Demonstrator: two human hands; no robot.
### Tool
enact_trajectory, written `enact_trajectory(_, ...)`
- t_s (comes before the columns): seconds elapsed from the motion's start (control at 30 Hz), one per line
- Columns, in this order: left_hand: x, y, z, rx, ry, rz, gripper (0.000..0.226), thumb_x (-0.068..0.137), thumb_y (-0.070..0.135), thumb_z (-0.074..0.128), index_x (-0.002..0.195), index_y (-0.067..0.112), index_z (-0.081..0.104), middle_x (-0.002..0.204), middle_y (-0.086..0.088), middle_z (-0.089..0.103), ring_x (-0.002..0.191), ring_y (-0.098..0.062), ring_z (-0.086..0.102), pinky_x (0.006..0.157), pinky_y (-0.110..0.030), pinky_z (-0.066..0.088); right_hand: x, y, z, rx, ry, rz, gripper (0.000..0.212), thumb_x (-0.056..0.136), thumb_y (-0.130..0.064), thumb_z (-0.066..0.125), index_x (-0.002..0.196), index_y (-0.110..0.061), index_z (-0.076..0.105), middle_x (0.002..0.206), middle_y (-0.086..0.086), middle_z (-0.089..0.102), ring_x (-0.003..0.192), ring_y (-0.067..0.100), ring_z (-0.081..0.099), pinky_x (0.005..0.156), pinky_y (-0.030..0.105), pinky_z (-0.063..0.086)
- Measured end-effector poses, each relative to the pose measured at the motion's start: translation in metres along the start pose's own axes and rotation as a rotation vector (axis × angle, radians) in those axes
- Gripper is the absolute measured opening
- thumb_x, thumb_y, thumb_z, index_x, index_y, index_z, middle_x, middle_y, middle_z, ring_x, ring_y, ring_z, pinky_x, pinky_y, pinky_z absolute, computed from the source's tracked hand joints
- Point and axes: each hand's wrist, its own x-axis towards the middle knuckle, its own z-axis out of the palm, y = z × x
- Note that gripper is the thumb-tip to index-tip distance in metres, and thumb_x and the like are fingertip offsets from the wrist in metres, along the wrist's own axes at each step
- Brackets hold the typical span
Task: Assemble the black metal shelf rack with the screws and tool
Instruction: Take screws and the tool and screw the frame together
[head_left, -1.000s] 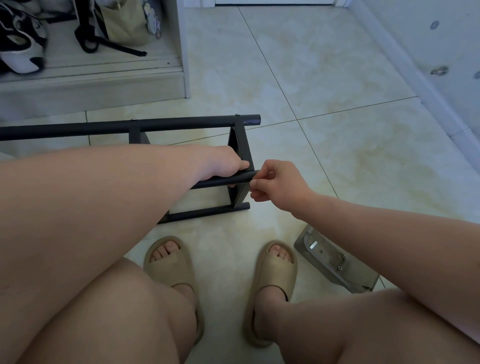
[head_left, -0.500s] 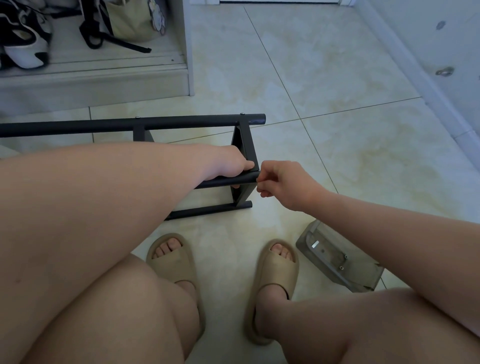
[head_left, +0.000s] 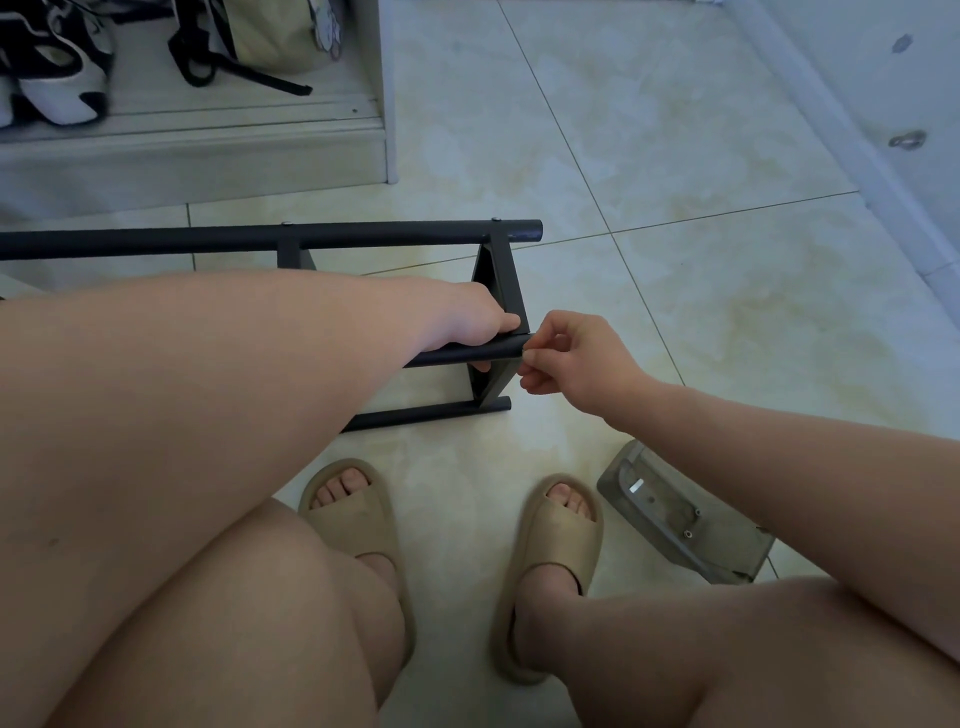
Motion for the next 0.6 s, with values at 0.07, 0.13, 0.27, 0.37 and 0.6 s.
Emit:
enact_trajectory(0.07,0.000,0.000,0.000,-0.014,0.012,-0.002,0.041,0.107,0.033,0.036,0.117,0.008,0.066,0.100,-0.009,0.077,0.101,-0.025,0.065,0.092,-0.035,0.045,0.003,-0.001,0.002,-0.078,0.037,-0.010,0.023,0.095,0.004,0.060,0.076,-0.010,0.057,0.075,0.013,0.071,0.066,0.031,0.070,0.075,0.042,0.063)
enact_trajectory(0.13,0.000,0.000,0.000,-0.047,0.030,-0.011,0.041,0.106,0.038,0.040,0.115,0.009,0.068,0.096,-0.007,0.077,0.101,-0.023,0.068,0.094,-0.035,0.045,0.003,-0.001,0.003,-0.164,0.061,-0.017,0.021,0.092,0.000,0.063,0.076,-0.012,0.058,0.074,0.008,0.073,0.067,0.026,0.073,0.074,0.044,0.062)
enact_trajectory(0.27,0.002,-0.002,0.000,-0.102,0.052,-0.019,0.039,0.103,0.039,0.048,0.112,0.008,0.070,0.093,-0.007,0.077,0.105,-0.024,0.070,0.104,-0.041,0.047,0.003,0.000,0.004,-0.341,0.108,-0.038,0.015,0.093,-0.012,0.066,0.083,-0.017,0.056,0.076,0.000,0.073,0.063,0.013,0.071,0.059,0.029,0.054)
enact_trajectory(0.37,0.002,0.000,0.001,-0.076,0.073,-0.008,0.039,0.103,0.037,0.048,0.112,0.006,0.070,0.095,-0.009,0.077,0.105,-0.024,0.069,0.102,-0.038,0.048,0.002,-0.006,0.003,-0.554,0.117,-0.062,0.010,0.096,-0.025,0.063,0.093,-0.019,0.057,0.086,0.001,0.071,0.079,0.025,0.068,0.068,0.039,0.056)
enact_trajectory(0.6,-0.011,0.006,0.015,0.141,0.247,0.035,0.032,0.099,0.029,0.047,0.116,0.006,0.061,0.123,-0.016,0.064,0.104,-0.031,0.060,0.092,-0.040,0.050,-0.017,-0.009,-0.016,-0.679,-0.046,-0.144,0.018,0.098,-0.033,0.063,0.106,-0.018,0.057,0.097,-0.003,0.068,0.091,0.026,0.063,0.078,0.040,0.053)
